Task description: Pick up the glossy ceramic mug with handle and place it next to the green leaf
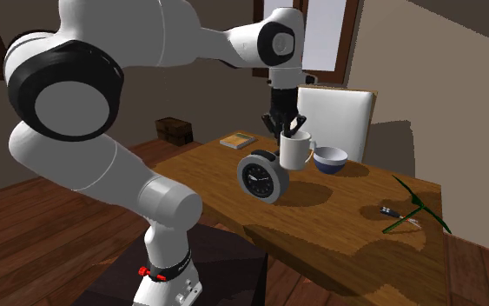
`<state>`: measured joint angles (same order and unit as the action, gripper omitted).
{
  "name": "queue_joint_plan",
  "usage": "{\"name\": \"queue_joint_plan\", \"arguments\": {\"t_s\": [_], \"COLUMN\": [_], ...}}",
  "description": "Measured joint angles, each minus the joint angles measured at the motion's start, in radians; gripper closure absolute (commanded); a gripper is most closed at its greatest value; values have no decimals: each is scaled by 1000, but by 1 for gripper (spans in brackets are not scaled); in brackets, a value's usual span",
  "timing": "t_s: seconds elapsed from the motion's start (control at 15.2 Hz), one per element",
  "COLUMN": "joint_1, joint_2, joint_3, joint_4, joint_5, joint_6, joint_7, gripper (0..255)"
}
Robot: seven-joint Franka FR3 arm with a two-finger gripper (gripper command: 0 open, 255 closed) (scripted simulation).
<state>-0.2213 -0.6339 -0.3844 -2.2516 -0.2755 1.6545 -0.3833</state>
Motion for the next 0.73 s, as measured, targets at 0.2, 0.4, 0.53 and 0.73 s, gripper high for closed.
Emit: {"name": "queue_joint_plan", "arguments": {"t_s": [0.2, 0.4, 0.53, 0.73], "joint_1": [-8, -11, -7, -3], "joint_2": [53, 120, 171, 255], "joint_3": [-68, -143, -192, -272], "joint_4": [65, 129, 169, 245], "joint_5": [-18, -25, -20, -1], "joint_6": [3, 22, 41, 60], "joint_7": [-78, -158, -208, -296], "gripper": [255, 255, 255, 255]}}
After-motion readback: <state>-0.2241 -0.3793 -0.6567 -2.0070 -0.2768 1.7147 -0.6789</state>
